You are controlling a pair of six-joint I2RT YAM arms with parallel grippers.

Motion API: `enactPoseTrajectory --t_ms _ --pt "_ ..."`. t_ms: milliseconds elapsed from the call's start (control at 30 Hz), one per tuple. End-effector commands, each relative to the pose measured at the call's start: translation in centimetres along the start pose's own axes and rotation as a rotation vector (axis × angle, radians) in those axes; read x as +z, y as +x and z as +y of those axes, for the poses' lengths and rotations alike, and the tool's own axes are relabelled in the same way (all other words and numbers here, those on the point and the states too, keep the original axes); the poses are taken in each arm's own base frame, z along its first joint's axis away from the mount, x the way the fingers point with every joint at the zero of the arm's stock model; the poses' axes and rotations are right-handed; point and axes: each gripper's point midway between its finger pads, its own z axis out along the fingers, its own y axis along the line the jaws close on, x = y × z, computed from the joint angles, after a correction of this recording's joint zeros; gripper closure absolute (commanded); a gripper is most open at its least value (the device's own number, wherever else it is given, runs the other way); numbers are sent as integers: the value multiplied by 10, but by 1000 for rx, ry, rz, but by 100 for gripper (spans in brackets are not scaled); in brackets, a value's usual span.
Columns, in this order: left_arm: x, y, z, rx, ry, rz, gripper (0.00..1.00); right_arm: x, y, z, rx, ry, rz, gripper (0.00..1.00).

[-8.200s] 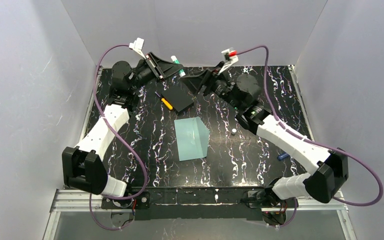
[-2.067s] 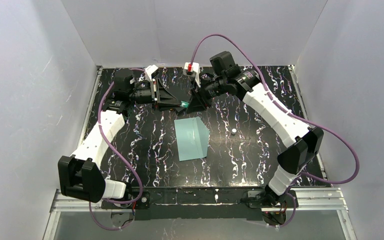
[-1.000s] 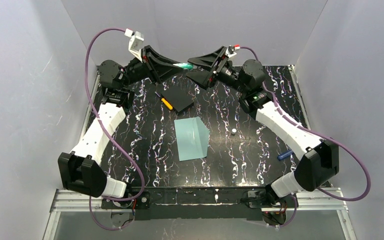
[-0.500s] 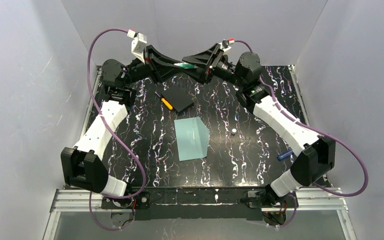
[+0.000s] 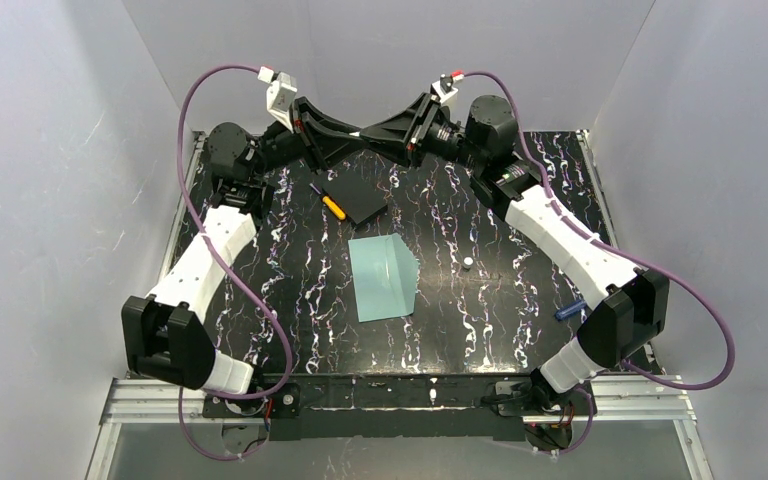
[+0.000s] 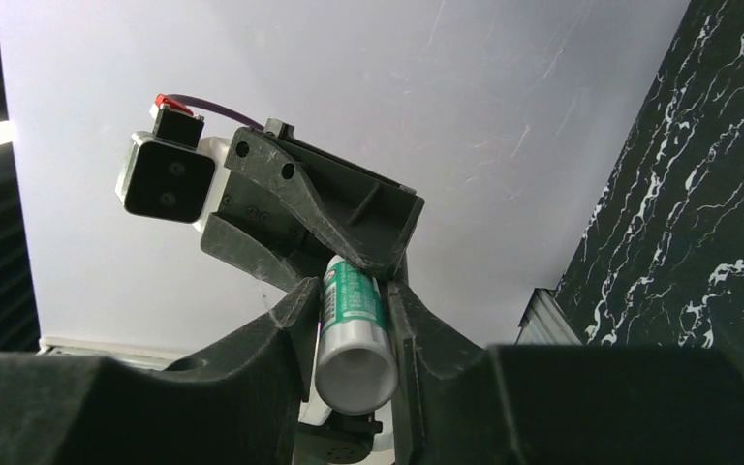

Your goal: Place the letter into the envelope and seal it

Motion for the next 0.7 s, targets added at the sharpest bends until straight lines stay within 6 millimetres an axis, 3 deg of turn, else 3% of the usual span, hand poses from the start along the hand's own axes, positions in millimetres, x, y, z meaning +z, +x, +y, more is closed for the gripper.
enactPoseTrajectory --t_ms 0,133,167,233,267,333,400,500,667 --pt "-4 -9 -11 53 -18 -20 100 -4 -4 33 -113 -72 -25 65" --pt "-5 -7 -11 38 -19 -13 100 -3 -3 36 -138 -86 -13 82" --pt "-6 -6 -11 33 -24 -12 93 -3 -3 35 -146 -85 -12 87" --pt "-8 -3 -11 34 -36 -10 69 -3 -3 32 -165 -76 -18 97" --pt "-10 -2 -12 35 -46 -10 50 -3 -5 28 -175 -59 -27 99" --pt "-15 3 -10 29 -77 -8 27 -4 -8 17 -212 -9 -43 99" --pt "-24 11 -6 15 -118 1 13 -7 -10 0 -253 67 -56 99" --pt "-42 19 -2 -25 -199 5 2 -17 -10 -38 -296 212 -61 99" --pt "-79 48 9 -167 -350 59 2 -49 -17 -109 -500 505 -86 99"
